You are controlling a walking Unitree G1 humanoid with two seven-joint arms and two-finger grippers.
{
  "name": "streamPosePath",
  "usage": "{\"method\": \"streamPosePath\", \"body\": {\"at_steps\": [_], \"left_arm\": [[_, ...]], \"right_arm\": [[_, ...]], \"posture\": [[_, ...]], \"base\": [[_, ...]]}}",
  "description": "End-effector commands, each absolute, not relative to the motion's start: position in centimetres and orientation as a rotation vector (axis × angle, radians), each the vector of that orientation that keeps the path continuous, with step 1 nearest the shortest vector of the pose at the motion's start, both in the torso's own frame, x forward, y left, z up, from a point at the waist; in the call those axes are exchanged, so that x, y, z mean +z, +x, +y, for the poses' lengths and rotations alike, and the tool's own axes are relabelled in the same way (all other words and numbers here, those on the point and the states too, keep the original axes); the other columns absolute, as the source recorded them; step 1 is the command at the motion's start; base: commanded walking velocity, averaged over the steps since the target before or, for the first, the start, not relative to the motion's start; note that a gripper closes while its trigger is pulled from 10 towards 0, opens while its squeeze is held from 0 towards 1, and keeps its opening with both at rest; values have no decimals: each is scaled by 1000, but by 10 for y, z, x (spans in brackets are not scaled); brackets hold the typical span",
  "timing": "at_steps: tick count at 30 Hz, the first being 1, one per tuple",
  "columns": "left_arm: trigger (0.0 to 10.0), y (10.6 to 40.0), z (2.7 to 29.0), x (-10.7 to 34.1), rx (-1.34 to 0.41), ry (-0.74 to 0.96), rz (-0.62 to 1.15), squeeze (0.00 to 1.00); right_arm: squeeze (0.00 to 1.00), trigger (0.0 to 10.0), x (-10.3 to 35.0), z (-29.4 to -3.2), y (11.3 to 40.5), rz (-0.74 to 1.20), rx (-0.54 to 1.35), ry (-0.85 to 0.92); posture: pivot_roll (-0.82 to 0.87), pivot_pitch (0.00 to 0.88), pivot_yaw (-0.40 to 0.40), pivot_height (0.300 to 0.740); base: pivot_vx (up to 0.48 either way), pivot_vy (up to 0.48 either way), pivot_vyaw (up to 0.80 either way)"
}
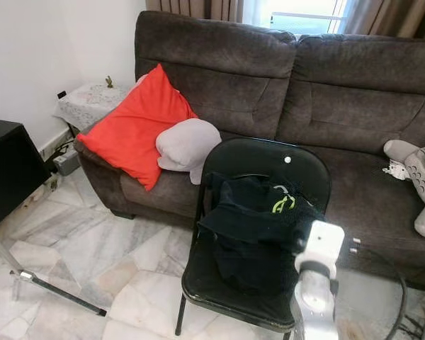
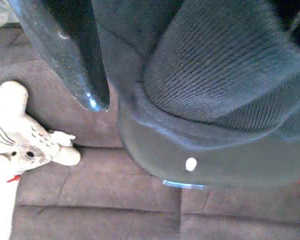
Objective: Hang hanger
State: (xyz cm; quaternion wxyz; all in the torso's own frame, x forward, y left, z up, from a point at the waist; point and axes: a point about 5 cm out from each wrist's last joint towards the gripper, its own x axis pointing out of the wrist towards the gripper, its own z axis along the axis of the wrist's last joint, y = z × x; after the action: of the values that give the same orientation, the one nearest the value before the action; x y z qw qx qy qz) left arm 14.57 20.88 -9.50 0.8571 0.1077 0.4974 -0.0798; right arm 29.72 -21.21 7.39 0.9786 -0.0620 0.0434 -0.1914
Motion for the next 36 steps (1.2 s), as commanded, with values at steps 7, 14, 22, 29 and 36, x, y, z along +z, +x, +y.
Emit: {"method": "streamPosePath", "body": {"at_steps": [7,14,22,29,36], "left_arm": [[10000,140,211,-97,-181,243,1078,0],[10000,139,211,-97,-179,243,1078,0],[10000,139,211,-97,-179,245,1079,0],[10000,139,210,-97,-179,248,1075,0],[10000,140,210,-97,-177,252,1071,0]], "right_arm": [[0,10000,42,-222,278,261,-478,-113],[0,4784,51,-221,288,219,-464,-98],[0,0,53,-221,291,214,-466,-107],[0,0,58,-221,297,200,-472,-112],[0,0,72,-221,306,145,-470,-135]], "posture": [[35,13,10,740],[33,12,11,740],[39,10,9,740],[43,3,7,740],[45,0,6,740]], "base": [[0,0,0],[0,0,0],[0,0,0],[0,0,0],[0,0,0]]}}
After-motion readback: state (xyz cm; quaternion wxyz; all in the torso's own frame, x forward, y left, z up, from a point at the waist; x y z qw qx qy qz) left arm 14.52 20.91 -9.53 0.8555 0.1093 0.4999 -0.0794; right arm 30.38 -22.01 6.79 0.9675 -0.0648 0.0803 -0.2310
